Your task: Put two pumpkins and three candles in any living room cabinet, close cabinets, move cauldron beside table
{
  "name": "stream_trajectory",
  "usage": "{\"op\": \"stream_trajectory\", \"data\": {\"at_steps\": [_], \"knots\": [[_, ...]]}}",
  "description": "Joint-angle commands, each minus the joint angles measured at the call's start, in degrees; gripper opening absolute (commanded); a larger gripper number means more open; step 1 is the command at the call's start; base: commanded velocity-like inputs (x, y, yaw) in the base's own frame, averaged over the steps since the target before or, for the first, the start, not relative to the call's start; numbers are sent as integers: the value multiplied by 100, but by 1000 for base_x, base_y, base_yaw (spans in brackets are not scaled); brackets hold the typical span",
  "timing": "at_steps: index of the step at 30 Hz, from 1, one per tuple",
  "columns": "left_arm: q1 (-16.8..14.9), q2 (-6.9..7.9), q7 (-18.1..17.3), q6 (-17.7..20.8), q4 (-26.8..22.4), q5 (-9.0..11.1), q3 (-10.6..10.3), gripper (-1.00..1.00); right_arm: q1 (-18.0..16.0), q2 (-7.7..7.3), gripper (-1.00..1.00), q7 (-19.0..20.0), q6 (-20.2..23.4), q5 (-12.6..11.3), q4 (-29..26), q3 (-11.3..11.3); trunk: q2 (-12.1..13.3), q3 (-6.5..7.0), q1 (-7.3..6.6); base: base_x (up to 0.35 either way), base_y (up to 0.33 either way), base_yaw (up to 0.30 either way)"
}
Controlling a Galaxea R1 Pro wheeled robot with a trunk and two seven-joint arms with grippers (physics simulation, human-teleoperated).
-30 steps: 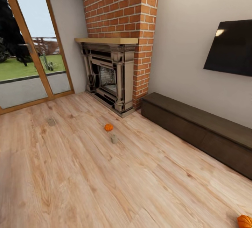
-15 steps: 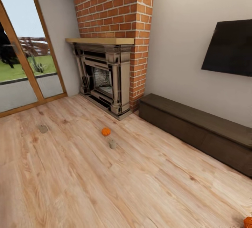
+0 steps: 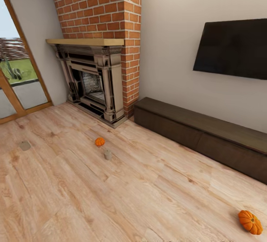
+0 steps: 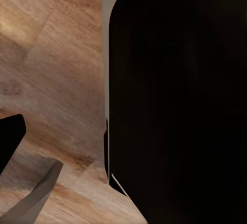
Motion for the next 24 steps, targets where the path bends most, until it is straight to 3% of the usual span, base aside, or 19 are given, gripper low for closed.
{"op": "stream_trajectory", "data": {"at_steps": [1, 24], "knots": [[0, 0, 0, 0, 0, 0, 0, 100, 0, 0, 100, 0, 0, -1, 0, 0, 0, -6, 0, 0, 0, -243], [0, 6, 0, 0, 1, 0, 0, 100, 0, -2, 100, 0, 6, -3, 1, 0, 0, -175, 0, 0, 0, -196]]}}
